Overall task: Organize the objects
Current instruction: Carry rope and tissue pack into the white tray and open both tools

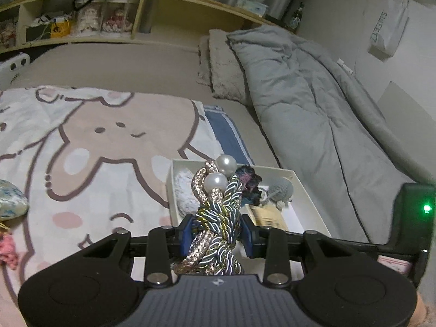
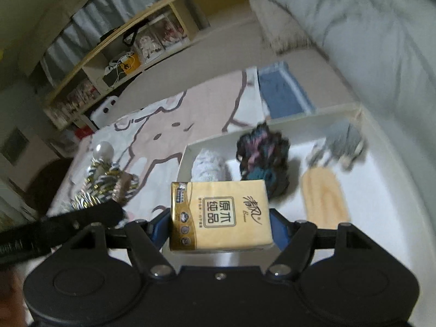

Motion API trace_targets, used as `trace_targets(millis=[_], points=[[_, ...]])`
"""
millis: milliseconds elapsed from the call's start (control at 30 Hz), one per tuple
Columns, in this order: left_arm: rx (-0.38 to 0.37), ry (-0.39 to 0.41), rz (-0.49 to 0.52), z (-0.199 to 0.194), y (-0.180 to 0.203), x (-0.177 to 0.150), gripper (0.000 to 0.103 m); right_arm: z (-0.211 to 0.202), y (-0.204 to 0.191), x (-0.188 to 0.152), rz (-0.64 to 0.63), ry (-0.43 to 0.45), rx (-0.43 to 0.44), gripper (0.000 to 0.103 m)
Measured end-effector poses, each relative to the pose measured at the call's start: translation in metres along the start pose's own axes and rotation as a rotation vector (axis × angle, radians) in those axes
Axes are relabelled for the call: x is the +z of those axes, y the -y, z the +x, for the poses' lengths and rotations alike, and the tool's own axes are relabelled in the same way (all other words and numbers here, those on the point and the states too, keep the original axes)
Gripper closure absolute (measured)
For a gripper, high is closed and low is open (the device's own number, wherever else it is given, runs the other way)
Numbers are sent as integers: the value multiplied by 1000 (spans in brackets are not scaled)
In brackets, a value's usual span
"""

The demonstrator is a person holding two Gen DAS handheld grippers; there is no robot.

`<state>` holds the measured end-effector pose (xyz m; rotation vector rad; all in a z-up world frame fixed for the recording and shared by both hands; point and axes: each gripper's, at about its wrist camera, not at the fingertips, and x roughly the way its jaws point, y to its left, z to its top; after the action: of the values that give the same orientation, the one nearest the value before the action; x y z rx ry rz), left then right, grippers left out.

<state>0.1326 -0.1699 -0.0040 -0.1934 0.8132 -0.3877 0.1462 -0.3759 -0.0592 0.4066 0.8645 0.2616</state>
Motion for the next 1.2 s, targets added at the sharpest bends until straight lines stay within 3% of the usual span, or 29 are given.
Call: trace_targets(millis=[200,433,700,767,800,867,1200], points=[[9,-36,-1,22,4,-3,66,22,15,-1,11,-53,-79,29],[10,-87,-17,50,9,-7,66,29,28,-6,-56,-71,-299,29],[64,-116,-14,71,8,-12,66,6,24,0,-79,-15,-241,26],[79,-109,-15,69,7,-12,59,2,21,1,-92,-13,-256,19],[86,-110,-15,67,7,-10,49,1,19,1,-104,-14,-272,16],[107,-116,-11,64,7,-10,41,-3,19,2,-113,-12,-296,13],[129,-134,21,56,9,-9,41,-18,21,-1,-112,-8,-354,13]])
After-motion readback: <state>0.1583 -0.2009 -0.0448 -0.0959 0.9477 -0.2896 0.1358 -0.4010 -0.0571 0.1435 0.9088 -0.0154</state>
